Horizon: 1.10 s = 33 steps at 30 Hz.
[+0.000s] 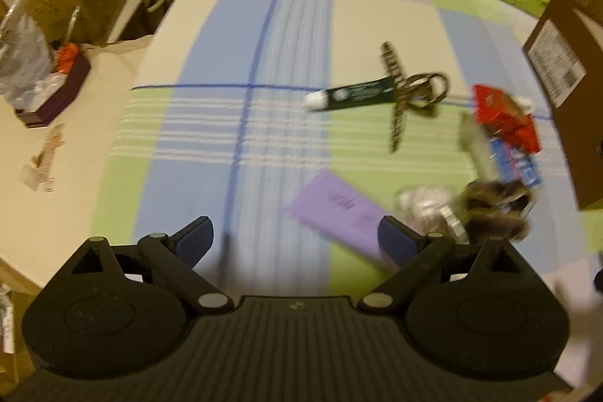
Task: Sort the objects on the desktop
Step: 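Grasp the purple tube with the left tool while right grasps the red candy packet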
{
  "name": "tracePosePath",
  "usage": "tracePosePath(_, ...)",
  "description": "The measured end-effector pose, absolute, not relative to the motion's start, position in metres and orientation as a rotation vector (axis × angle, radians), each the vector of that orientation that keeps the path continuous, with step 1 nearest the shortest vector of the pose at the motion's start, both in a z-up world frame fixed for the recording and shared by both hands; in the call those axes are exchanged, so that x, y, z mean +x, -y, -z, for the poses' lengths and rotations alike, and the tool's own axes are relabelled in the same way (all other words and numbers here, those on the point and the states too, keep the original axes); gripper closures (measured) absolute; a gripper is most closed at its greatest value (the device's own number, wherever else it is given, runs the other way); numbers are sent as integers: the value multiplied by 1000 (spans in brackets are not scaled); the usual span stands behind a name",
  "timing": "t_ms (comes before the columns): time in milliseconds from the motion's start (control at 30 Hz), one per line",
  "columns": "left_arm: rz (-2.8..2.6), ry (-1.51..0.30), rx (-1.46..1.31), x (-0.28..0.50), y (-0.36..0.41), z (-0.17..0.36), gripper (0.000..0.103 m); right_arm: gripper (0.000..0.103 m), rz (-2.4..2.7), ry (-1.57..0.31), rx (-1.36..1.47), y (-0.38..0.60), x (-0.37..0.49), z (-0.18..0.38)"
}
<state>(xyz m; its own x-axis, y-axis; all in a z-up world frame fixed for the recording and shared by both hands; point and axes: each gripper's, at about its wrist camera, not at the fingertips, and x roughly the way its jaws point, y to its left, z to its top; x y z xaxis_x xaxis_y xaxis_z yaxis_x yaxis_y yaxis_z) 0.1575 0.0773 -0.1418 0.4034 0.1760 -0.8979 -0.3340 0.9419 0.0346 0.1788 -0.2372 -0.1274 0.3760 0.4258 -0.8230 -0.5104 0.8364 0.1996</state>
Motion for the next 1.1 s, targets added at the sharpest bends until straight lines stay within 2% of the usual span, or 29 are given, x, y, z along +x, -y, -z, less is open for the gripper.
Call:
tracePosePath(100,-348,-1148,-203,149,-87,146,14,2,-616,-1024,-101,230,178,129)
tracePosePath(233,-317,-1082,-300,152,-84,133,13,2,-620,-1031,-103,224,179,131)
tracePosePath(467,-258,-1106,-160,173,-52,145,13,2,-615,-1027,-106,223,178,131)
tracePosePath(600,-261,-1129,-160,163,-66,150,31,2,-623,-1025,-92,222,179,132)
tracePosePath(733,-261,-1128,-139,148,-83,152,37,2,-677,-981,-107,207,177,130)
tracePosePath(800,-256,-1126,-117,143,-89,153,43,6,-702,-932,-128,196,178,126)
tracePosePath(867,-270,-1135,-124,141,-95,157,44,17,-733,-888,-148,185,181,123)
tracePosePath(1000,-268,-1127,-122,143,-98,159,45,20,-773,-814,-205,160,194,117)
tracePosePath(1100,-233,-1095,-63,148,-92,154,40,20,-799,-770,-261,144,205,118)
